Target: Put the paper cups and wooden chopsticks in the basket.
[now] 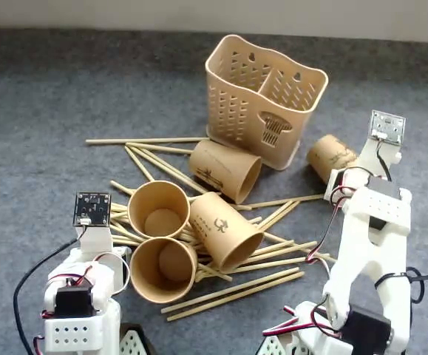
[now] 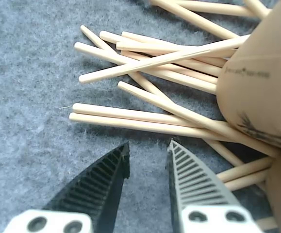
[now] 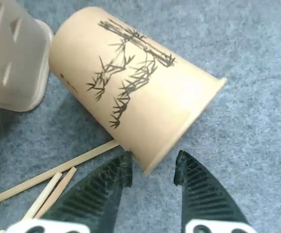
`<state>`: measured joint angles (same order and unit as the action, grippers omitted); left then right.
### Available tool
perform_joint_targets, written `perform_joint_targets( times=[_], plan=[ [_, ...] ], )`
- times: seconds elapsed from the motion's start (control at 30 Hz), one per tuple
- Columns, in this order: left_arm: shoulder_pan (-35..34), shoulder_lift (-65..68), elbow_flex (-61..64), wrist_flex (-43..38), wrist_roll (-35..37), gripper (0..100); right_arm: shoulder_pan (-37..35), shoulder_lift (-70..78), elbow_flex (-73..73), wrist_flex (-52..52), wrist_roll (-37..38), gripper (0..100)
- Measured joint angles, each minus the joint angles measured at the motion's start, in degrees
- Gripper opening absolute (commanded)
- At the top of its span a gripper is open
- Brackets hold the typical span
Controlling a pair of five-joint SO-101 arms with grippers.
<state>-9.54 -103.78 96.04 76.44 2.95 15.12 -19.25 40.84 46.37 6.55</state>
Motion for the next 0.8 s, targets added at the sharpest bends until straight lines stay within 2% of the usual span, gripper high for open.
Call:
perform_joint_targets(
  times=[0.2,0.5,0.8],
  plan=[
    [0.0,0.0,0.0,0.0,0.0,14,-1.0,0.0,0.0,-4.5,-0.2,1.2],
    [0.0,0.0,0.0,0.0,0.0,14,-1.0,-1.7,0.0,-4.8,2.6,0.6],
    [0.0,0.0,0.0,0.0,0.0,14,-1.0,-11.2,-0.8,7.2,3.0,0.6]
  ],
)
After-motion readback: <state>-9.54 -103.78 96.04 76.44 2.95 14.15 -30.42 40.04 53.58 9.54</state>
